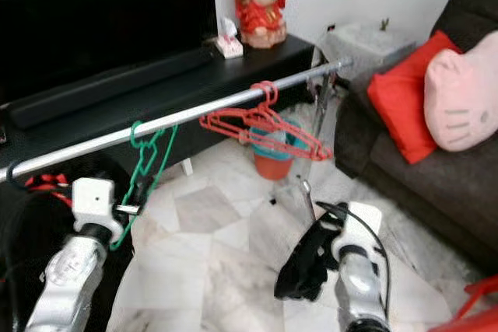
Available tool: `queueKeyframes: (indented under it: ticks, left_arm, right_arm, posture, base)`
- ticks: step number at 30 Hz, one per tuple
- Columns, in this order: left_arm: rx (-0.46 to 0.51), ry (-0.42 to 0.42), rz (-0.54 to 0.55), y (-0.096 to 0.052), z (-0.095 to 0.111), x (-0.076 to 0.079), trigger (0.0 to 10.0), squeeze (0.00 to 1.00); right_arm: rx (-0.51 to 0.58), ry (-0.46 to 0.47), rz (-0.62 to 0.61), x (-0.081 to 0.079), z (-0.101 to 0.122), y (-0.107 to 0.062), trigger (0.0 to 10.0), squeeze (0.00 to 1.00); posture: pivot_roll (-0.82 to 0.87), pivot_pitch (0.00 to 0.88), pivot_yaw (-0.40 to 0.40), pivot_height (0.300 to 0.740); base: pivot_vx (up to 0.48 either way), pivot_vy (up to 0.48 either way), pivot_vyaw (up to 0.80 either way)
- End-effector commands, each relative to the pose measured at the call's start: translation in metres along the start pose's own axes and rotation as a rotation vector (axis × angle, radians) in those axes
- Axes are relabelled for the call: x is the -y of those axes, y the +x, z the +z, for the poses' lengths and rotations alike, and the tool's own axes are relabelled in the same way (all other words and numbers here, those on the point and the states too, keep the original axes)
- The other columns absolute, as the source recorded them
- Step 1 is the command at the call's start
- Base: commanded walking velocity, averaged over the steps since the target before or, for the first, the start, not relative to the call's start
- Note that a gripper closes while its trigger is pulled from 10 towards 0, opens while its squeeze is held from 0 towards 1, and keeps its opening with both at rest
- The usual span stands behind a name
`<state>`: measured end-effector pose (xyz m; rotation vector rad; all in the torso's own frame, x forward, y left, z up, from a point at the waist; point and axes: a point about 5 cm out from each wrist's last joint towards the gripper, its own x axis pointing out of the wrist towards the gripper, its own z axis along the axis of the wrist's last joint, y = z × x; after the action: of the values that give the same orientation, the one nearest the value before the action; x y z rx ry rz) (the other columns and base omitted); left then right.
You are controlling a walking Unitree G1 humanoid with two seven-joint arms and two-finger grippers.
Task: Hang hanger
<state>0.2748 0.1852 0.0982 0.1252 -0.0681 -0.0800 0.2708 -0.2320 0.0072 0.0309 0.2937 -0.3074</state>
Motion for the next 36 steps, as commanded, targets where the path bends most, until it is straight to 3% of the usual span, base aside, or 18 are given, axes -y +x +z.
queueKeyframes:
  ticks: [1, 31, 36]
  left_arm:
    - [0.023, 0.012, 0.016, 0.0004, 0.0061, -0.0084, 10.0, 0.0]
    - [0.034, -0.003, -0.003, 0.0003, 0.0101, -0.0053, 10.0, 0.0]
    - [-0.015, -0.005, -0.022, -0.0005, 0.0028, -0.0035, 10.0, 0.0]
  right_arm:
    - [0.039, 0.019, 0.019, -0.0097, 0.0097, 0.0035, 10.0, 0.0]
    - [0.029, 0.02, 0.027, -0.0121, 0.0071, 0.0023, 10.0, 0.0]
    - [-0.001, 0.013, 0.019, -0.0113, 0.0009, 0.0009, 10.0, 0.0]
  posture:
    - [0.05, 0.0, -0.016, 0.74]
    - [0.06, 0.0, -0.018, 0.74]
    - [0.06, 0.0, -0.018, 0.74]
  base:
    - [0.0, 0.0, 0.0]
    - [0.0, 0.0, 0.0]
    - [0.0, 0.0, 0.0]
